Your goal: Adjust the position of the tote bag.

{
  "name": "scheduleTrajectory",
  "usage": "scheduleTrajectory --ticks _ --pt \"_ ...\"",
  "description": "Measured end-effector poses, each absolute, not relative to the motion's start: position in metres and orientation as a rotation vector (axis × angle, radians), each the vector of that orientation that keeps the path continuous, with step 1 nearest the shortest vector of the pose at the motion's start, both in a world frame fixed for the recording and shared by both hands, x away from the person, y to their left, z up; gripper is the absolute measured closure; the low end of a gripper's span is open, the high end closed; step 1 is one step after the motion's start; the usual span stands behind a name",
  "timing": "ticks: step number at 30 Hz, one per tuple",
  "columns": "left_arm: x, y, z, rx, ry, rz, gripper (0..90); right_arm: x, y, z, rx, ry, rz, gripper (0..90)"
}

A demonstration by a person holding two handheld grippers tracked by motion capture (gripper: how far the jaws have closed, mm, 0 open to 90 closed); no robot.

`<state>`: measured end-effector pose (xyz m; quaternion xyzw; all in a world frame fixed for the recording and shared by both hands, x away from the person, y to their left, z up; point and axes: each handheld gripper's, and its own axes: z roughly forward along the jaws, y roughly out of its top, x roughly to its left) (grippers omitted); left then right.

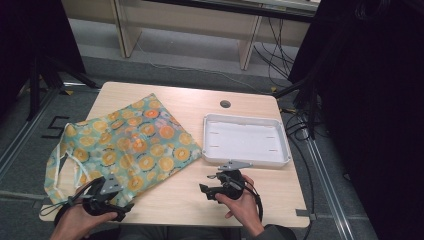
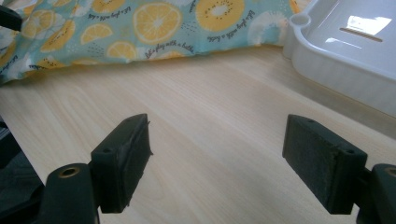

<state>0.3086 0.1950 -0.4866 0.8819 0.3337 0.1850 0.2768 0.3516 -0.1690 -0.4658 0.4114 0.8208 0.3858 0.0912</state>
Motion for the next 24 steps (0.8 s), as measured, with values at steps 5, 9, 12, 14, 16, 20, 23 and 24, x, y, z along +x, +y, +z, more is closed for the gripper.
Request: scheduleTrajectory --ticks 5,9,12,14,16,20,23,24 --pt "0.319 0.187 -0.493 2.44 0.826 0.492 52.4 0.352 -0.169 -0.466 1.218 2.437 1.143 24.3" --pt "0.323 0.181 -0.494 2.457 0.758 0.527 86.1 0.35 -0.166 -0.465 1.241 2.474 1.135 25.1" --pt "0.325 0.176 -0.494 2.463 0.765 0.492 89.6 0.351 -0.165 -0.466 1.238 2.466 1.126 25.6" --pt "0.326 0.172 -0.493 2.437 0.767 0.458 89.7 0.352 -0.166 -0.466 1.23 2.477 1.109 25.6" --pt "0.327 0.168 -0.491 2.399 0.764 0.454 89.7 0.352 -0.166 -0.466 1.247 2.469 1.115 26.3" --pt "0.329 0.149 -0.49 2.404 0.739 0.42 89.6 0.358 -0.163 -0.47 1.274 2.475 1.131 27.4" --pt "0.331 0.136 -0.489 2.391 0.723 0.391 89.6 0.359 -0.163 -0.468 1.276 2.494 1.11 27.6" --pt "0.333 0.131 -0.488 2.395 0.715 0.393 89.6 0.36 -0.163 -0.468 1.263 2.493 1.111 27.7"
